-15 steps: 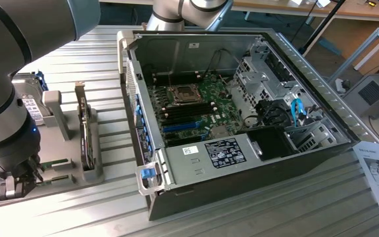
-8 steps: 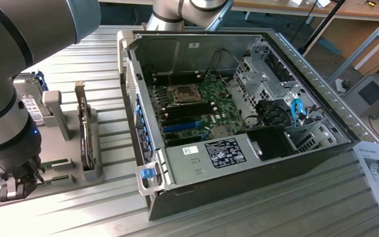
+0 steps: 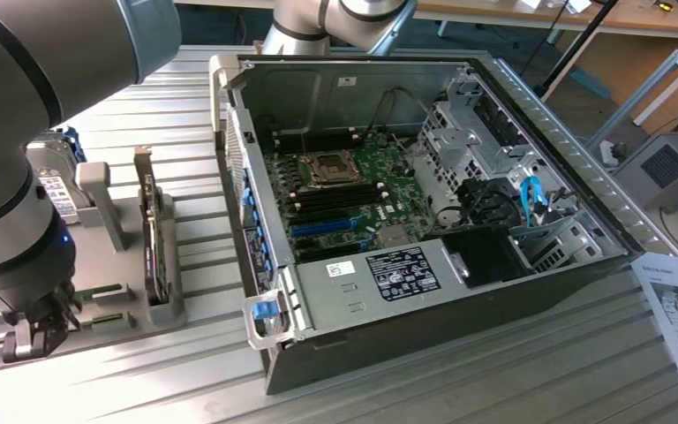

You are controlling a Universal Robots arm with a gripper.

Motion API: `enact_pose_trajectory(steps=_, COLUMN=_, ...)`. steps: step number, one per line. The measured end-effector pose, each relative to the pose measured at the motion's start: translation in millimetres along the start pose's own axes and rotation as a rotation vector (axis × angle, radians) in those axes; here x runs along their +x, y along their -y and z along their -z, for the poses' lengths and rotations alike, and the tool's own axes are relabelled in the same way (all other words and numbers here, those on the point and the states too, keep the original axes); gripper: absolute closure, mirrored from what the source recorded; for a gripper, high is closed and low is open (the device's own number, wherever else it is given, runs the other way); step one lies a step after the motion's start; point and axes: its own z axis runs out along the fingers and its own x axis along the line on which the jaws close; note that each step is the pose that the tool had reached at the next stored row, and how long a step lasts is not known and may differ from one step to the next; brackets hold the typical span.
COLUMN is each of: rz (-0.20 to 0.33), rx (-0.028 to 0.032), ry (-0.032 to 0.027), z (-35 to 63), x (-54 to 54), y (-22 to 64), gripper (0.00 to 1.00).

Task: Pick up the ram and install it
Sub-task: 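Pick up the ram and move it above insertion slot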

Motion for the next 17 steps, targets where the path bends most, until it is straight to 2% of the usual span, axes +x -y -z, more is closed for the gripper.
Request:
enact_pose_trajectory(steps=10, rz=0.000, rx=-0.0001, ry=-0.0001, z=-11.0, x=0.7, y=0.3, gripper=0.76)
enact_pose_trajectory(steps=17, rz=0.000, rx=-0.0003, ry=-0.0003, z=-14.1, x=0.8, y=0.4, gripper=0.76)
